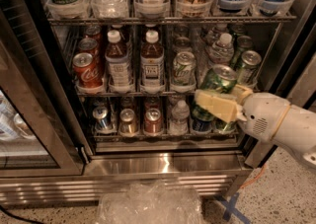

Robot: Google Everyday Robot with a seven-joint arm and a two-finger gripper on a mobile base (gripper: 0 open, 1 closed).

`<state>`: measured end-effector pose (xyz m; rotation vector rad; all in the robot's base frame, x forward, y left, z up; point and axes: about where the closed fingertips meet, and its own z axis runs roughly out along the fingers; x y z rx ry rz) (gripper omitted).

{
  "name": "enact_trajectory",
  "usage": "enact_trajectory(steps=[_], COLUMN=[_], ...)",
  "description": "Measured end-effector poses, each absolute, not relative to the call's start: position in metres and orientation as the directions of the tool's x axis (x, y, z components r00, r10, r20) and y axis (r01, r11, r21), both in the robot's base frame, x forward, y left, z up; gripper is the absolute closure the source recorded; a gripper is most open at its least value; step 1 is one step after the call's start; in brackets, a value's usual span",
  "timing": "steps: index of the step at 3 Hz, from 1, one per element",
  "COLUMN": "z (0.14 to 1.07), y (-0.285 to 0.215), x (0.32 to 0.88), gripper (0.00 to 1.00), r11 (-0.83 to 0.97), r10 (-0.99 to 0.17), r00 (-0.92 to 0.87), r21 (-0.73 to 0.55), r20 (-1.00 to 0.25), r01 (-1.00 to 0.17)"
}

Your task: Pick green can from middle shelf of fridge

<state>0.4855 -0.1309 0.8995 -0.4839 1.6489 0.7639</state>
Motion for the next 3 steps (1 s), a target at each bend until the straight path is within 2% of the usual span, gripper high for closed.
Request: enact_trajectory(steps=[1, 2, 3], z=[0.912, 0.922, 0.922], y=[-0.072, -0.040, -0.039], x=[0.458, 0.435, 0.433], gripper=[1.00, 1.00, 1.00], r11=[0.519, 0.395, 0.389], r10=[0.097, 0.102, 0.099], r00=[-0.220, -0.230, -0.230], r21=[0.238, 0.252, 0.251], r20=[-0.971, -0.968, -0.968], r01=[-0.821, -0.883, -0.886])
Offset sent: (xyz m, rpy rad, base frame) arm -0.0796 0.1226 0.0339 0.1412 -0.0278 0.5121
